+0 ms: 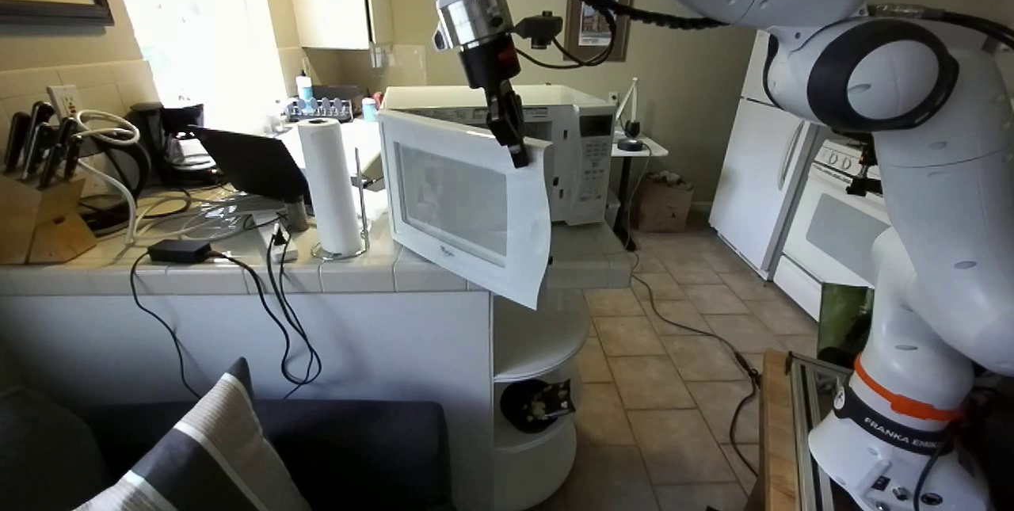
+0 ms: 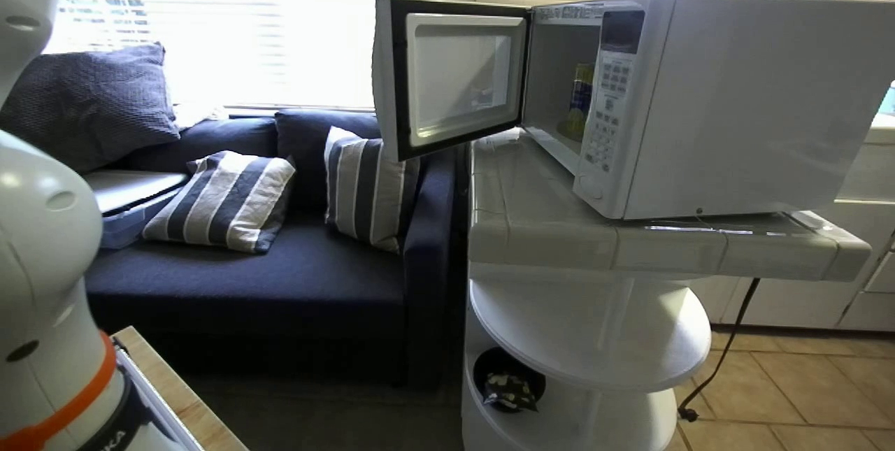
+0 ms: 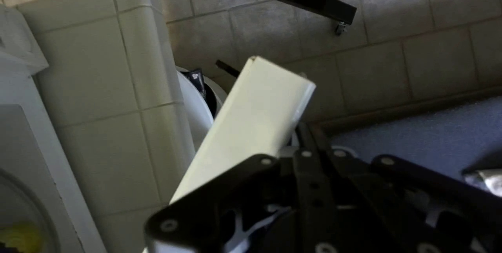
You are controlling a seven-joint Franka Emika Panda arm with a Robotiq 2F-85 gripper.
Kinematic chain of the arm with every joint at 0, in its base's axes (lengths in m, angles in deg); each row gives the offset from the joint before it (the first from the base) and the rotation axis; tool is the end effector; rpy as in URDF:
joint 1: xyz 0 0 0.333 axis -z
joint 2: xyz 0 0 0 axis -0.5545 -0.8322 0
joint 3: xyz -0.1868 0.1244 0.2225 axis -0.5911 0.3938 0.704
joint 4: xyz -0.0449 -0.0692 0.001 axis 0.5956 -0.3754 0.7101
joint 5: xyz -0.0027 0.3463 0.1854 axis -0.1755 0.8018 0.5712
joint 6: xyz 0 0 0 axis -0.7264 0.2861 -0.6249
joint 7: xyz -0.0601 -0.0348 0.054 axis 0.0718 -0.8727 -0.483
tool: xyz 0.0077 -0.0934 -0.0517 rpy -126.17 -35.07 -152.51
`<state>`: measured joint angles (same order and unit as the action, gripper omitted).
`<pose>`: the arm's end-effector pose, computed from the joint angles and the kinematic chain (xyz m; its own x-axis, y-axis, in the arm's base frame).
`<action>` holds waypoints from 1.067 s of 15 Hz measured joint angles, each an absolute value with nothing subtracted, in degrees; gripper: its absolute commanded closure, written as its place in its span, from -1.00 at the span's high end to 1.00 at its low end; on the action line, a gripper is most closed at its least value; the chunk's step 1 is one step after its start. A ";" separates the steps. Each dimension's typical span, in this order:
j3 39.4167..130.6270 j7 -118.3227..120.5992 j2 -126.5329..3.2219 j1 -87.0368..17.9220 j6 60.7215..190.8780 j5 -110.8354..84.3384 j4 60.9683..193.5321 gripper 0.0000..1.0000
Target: Close the microwave door.
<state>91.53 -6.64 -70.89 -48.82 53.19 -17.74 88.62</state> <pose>0.6032 0.1656 0.6058 0.9090 0.2861 -0.3033 0.3265 -0.9408 0.0911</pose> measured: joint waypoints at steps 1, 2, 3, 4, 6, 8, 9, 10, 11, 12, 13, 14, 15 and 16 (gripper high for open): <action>90.93 -4.86 -70.88 -48.82 53.19 -18.74 88.62 -1.00; 90.27 -3.22 -70.87 -48.83 53.19 -19.95 88.62 -1.00; 89.60 -1.51 -70.87 -48.80 53.24 -20.91 88.65 -1.00; 88.82 0.27 -70.83 -48.77 53.58 -21.87 88.71 -1.00; 87.40 3.42 -70.64 -48.70 54.89 -23.88 88.97 -1.00; 86.24 4.41 -70.29 -48.69 56.67 -26.83 89.71 -1.00; 85.77 4.43 -70.03 -48.74 58.01 -29.01 90.45 -1.00; 85.40 4.42 -69.75 -48.77 59.47 -31.41 91.37 -1.00; 85.06 4.42 -69.37 -48.78 60.97 -33.82 92.59 -1.00; 84.71 4.42 -68.96 -48.81 62.25 -36.31 93.96 -1.00; 84.35 4.46 -68.56 -48.84 63.28 -38.77 95.49 -1.00; 83.97 4.59 -68.16 -48.85 64.18 -41.03 97.13 -1.00; 83.58 4.88 -67.76 -48.83 64.91 -42.86 98.87 -1.00; 83.19 5.40 -67.40 -48.77 65.66 -44.27 100.62 -1.00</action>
<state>83.19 5.40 -67.40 -48.77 65.66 -44.27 100.62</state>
